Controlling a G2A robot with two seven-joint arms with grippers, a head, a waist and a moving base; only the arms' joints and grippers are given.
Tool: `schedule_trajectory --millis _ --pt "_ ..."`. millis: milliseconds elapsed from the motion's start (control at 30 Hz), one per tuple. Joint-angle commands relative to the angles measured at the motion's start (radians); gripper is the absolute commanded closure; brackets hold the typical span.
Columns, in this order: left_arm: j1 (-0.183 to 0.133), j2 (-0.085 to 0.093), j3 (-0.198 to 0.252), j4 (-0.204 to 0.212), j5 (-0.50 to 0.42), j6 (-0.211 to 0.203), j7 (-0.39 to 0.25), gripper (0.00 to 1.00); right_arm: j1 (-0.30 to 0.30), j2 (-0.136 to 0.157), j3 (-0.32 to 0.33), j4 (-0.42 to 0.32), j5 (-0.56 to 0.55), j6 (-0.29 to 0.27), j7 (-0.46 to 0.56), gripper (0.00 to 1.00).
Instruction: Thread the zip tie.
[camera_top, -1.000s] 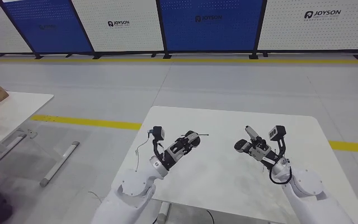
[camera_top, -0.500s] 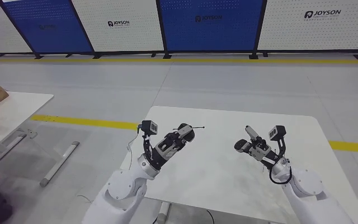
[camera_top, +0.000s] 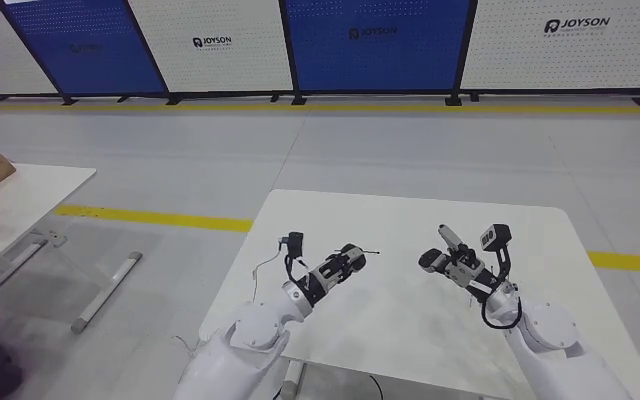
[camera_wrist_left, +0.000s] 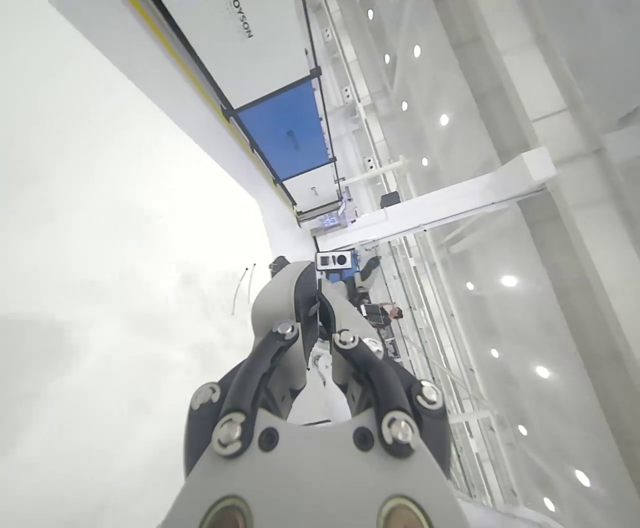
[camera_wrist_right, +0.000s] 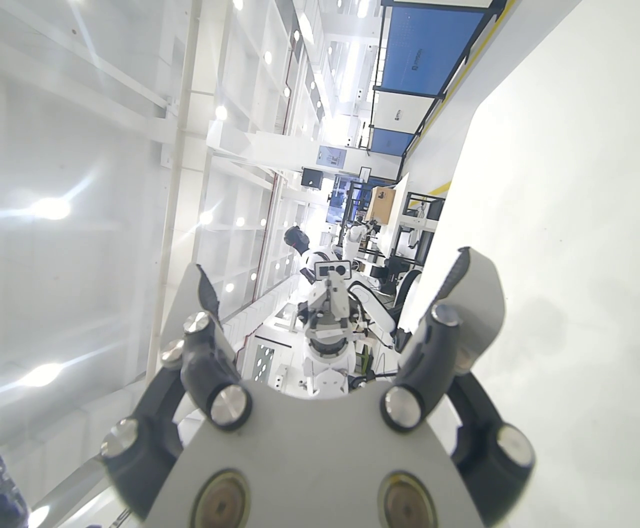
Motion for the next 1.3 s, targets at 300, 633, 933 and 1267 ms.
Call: schedule_trajectory --millis 300,633,933,1267 --pt "-0.018 0.003 -0.016 -0.107 -0.016 -0.041 -0.016 1.00 0.000 0.000 0.000 0.000 0.000 0.000 0.000 0.00" --pt "0.078 0.013 -0.118 -0.344 -0.057 -0.132 0.011 1.00 0.000 0.000 0.000 0.000 0.000 0.000 0.000 0.00" --pt "0.068 0.013 -0.092 -0.258 -0.035 -0.083 0.000 1.00 0.000 0.000 0.000 0.000 0.000 0.000 0.000 0.00" --pt "-0.010 0.001 0.040 -0.039 0.133 -0.037 0.043 1.00 0.000 0.000 0.000 0.000 0.000 0.000 0.000 0.00"
